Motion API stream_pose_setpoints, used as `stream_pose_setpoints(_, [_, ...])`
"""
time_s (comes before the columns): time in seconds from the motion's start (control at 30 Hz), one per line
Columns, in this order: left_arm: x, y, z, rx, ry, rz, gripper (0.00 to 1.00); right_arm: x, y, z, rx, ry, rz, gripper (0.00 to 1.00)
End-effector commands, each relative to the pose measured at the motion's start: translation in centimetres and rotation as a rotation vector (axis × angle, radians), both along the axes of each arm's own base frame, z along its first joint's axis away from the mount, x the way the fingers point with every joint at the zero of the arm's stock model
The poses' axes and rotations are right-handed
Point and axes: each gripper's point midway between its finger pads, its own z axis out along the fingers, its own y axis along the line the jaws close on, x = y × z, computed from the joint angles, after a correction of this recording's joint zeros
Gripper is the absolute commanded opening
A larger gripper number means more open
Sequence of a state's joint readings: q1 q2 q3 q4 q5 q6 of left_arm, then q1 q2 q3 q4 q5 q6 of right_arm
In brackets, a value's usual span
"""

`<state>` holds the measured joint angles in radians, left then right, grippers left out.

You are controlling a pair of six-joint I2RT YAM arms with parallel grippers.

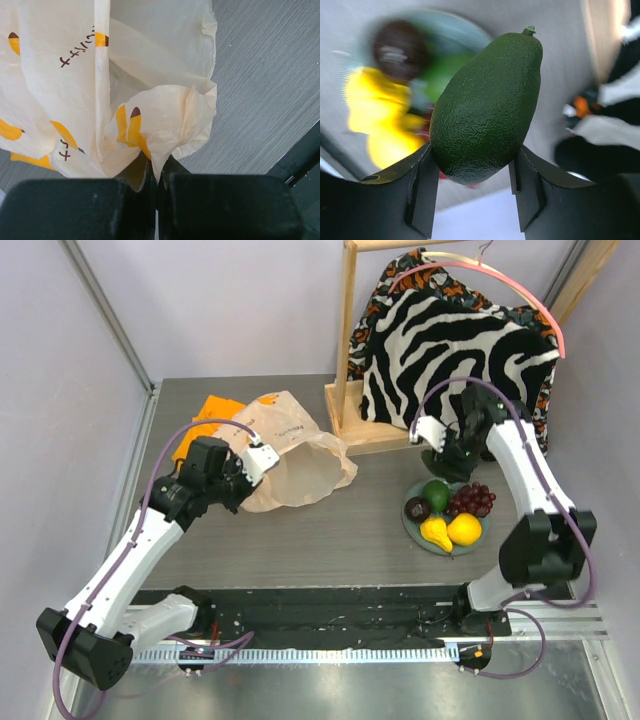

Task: Take the fake fruits out of the plastic bag
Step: Place the fake fruit on the plate.

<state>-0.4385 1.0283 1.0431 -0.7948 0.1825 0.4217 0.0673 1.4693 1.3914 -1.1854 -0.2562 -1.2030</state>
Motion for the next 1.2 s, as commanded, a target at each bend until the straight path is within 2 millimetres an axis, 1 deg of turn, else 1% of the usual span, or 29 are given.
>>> stream_pose_setpoints(0.0, [0.7,-1.2,2.1,-0.066,-0.054,-0.022,0.0,5.9,-5.0,1.5,-0.157,-0.08,0.02,0.07])
stream_pose_setpoints(0.03, [0.6,-1.2,1.9,-0.067,-0.052,-0.022,0.0,6.9,-5.5,1.8,-0.189,-0.098,0.056,0.08])
stream_pose_setpoints(0.1, [0.3,-1.2,1.8,-0.073,-0.048,-0.022,0.0,7.7,-6.4,1.0,-0.245,-0.089,0.099,0.08])
stream_pose_setpoints(0.13, [0.3,-1.1,1.8,-0.074,-0.047,-0.019,0.0,8.3,-6.9,0.3,-0.279,-0.081,0.12,0.08])
stream_pose_setpoints(0.17, [0.2,-1.1,1.7,-0.078,-0.041,-0.017,0.0,8.7,-7.2,0.1,-0.314,-0.087,0.191,0.08])
stream_pose_setpoints(0.2, [0.0,-1.0,1.6,-0.078,-0.036,-0.015,0.0,9.0,-7.5,-0.3,-0.336,-0.088,0.213,0.08])
stream_pose_setpoints(0.23, [0.0,-0.9,1.6,-0.08,-0.035,-0.012,0.0,9.6,-8.2,-0.9,-0.389,-0.089,0.239,0.08])
stream_pose_setpoints(0.3, [-0.1,-0.8,1.4,-0.081,-0.029,-0.008,0.0,10.4,-9.1,-1.4,-0.469,-0.092,0.319,0.08])
stream_pose_setpoints(0.33, [-0.1,-0.7,1.5,-0.086,-0.029,-0.005,0.0,10.6,-9.7,-2.0,-0.506,-0.071,0.337,0.08])
stream_pose_setpoints(0.4, [-0.3,-0.7,1.3,-0.092,-0.019,-0.005,0.0,11.3,-10.1,-2.1,-0.548,-0.07,0.394,0.08])
stream_pose_setpoints(0.53, [-0.4,-0.5,1.0,-0.102,-0.008,0.003,0.0,11.8,-10.5,-2.9,-0.594,-0.042,0.517,0.08])
stream_pose_setpoints(0.57, [-0.5,-0.5,1.0,-0.104,-0.007,0.005,0.0,11.8,-10.6,-3.2,-0.613,-0.029,0.574,0.09])
stream_pose_setpoints(0.63, [-0.6,-0.4,0.8,-0.105,-0.001,0.005,0.0,11.6,-10.9,-4.1,-0.631,0.002,0.636,0.09])
stream_pose_setpoints(0.67, [-0.6,-0.4,0.8,-0.106,0.001,0.006,0.0,11.5,-10.9,-4.5,-0.637,0.015,0.698,0.09])
stream_pose_setpoints(0.73, [-0.6,-0.1,0.7,-0.107,0.001,0.016,0.0,11.3,-10.9,-5.0,-0.623,0.03,0.752,0.09])
stream_pose_setpoints(0.77, [-0.6,-0.1,0.7,-0.108,0.003,0.017,0.0,10.9,-10.7,-5.3,-0.622,0.05,0.811,0.09])
stream_pose_setpoints(0.87, [-0.7,0.3,0.6,-0.109,0.004,0.031,0.0,9.8,-10.6,-6.0,-0.613,0.085,0.899,0.09])
stream_pose_setpoints(1.0, [-0.8,0.6,0.5,-0.117,0.008,0.044,0.0,8.2,-10.4,-6.9,-0.594,0.126,0.958,0.1])
stream_pose_setpoints(1.17, [-0.8,0.8,0.2,-0.119,0.014,0.056,0.0,6.3,-10.0,-7.6,-0.564,0.147,0.985,0.12])
